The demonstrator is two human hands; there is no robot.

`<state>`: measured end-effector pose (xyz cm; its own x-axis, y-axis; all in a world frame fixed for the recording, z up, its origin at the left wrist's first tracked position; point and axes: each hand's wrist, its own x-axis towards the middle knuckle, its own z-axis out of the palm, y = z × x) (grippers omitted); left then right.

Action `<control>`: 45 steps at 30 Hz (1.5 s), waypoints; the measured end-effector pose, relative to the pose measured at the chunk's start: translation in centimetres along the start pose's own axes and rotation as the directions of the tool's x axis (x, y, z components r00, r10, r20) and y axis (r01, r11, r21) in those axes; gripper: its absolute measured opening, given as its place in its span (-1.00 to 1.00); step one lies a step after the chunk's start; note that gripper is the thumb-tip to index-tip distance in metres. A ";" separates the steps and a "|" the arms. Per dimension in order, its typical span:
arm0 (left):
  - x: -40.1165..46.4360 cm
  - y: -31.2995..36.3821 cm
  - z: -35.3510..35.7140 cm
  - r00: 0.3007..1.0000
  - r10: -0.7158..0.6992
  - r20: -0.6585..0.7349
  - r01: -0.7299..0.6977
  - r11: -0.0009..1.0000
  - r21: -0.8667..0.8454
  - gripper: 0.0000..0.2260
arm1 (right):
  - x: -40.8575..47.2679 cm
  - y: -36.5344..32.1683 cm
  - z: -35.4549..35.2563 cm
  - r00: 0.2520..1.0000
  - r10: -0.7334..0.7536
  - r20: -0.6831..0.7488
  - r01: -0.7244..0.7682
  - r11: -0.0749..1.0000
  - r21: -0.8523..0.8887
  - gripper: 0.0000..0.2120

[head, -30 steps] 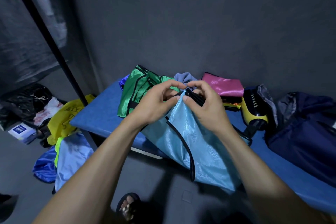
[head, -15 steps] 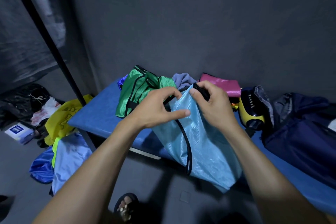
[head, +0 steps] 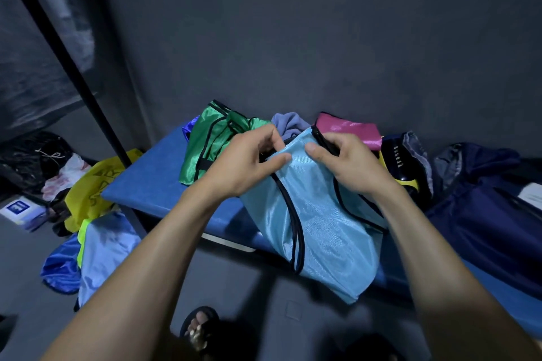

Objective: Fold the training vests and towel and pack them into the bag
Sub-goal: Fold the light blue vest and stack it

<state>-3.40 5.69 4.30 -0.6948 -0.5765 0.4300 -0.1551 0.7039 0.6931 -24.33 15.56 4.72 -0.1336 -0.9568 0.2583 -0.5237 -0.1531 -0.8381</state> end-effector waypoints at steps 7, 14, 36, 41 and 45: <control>0.0 0.6 -0.1 0.998 0.018 0.059 -0.025 0.994 0.107 -0.67 | -0.2 -0.8 0.3 0.979 -0.067 -0.190 0.050 0.994 -0.093 -0.63; -0.1 2.1 -0.4 0.951 0.108 -0.290 -0.064 0.986 0.157 -0.71 | -1.0 -2.6 -0.3 0.885 -0.209 -0.416 0.115 0.964 -0.241 -0.63; -11.5 -1.6 8.8 0.875 -0.479 -0.072 0.444 0.733 0.516 -0.74 | 2.1 1.5 -1.1 0.786 0.229 -0.574 -0.175 0.973 0.149 -0.59; -11.5 -2.9 6.3 0.896 -0.425 -0.130 0.444 0.855 0.267 -0.89 | 3.1 1.0 -1.6 0.761 0.296 -0.577 -0.235 0.955 0.180 -0.57; -10.7 -3.4 3.1 0.891 -0.453 0.037 0.436 0.829 -0.350 -0.77 | 4.0 1.4 -1.9 0.707 0.433 -0.559 -0.367 0.900 0.233 -0.59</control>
<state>2.44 10.79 -4.42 -0.5745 -0.8171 0.0480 -0.1855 0.1870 0.9647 -27.20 11.94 5.46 -0.7920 -0.6041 0.0884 -0.2262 0.1557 -0.9616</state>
